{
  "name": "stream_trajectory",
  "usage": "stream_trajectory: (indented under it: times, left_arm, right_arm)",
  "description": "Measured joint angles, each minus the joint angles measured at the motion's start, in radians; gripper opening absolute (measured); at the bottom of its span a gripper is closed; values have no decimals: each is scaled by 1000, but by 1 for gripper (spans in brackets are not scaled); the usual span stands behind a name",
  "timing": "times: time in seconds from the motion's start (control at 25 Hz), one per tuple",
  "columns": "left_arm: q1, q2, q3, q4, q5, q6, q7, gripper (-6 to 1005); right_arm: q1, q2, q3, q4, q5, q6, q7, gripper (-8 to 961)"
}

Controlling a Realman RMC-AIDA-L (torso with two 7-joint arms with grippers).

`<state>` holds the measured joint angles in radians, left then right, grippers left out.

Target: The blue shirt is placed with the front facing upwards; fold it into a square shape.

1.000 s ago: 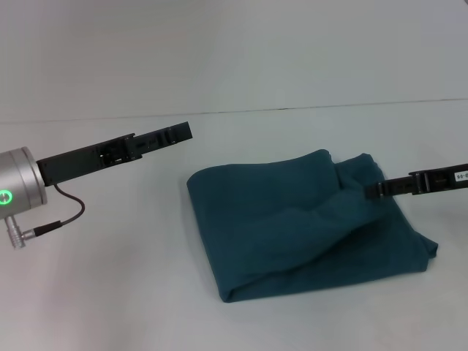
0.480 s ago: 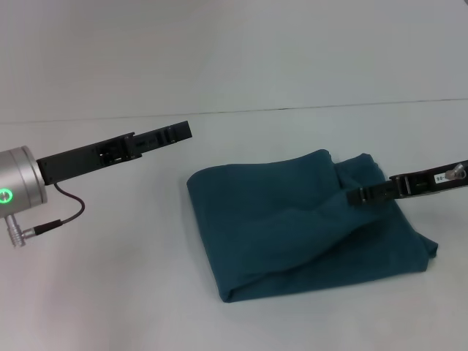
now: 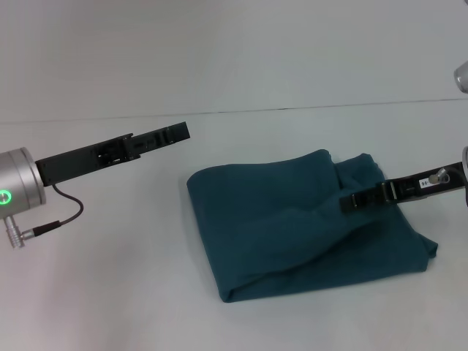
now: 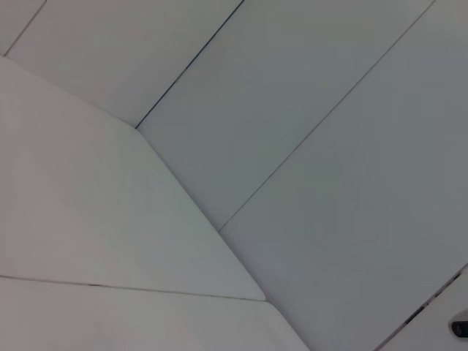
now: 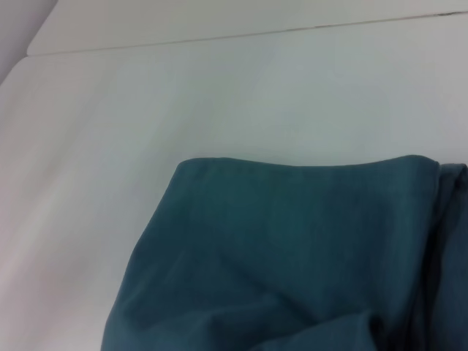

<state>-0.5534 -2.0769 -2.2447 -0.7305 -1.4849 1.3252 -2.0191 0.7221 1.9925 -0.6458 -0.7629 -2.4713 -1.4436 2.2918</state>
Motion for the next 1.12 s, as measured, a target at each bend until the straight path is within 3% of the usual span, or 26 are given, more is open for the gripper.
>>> stream_trajectory:
  times: [0.2,0.76,1.12]
  left_arm:
    - [0,0,-1,1,0,0,0,876]
    - [1,-2,-15,2,5,1,-1,874]
    - [1,-5,-15,2,2,0,0,874]
  right_arm:
    - [-1,0,0,-4,0,19,1,646]
    - [-3,0,0,-6,1,15,5,21]
    - [-16,0,0,-26,2,-32,0,28]
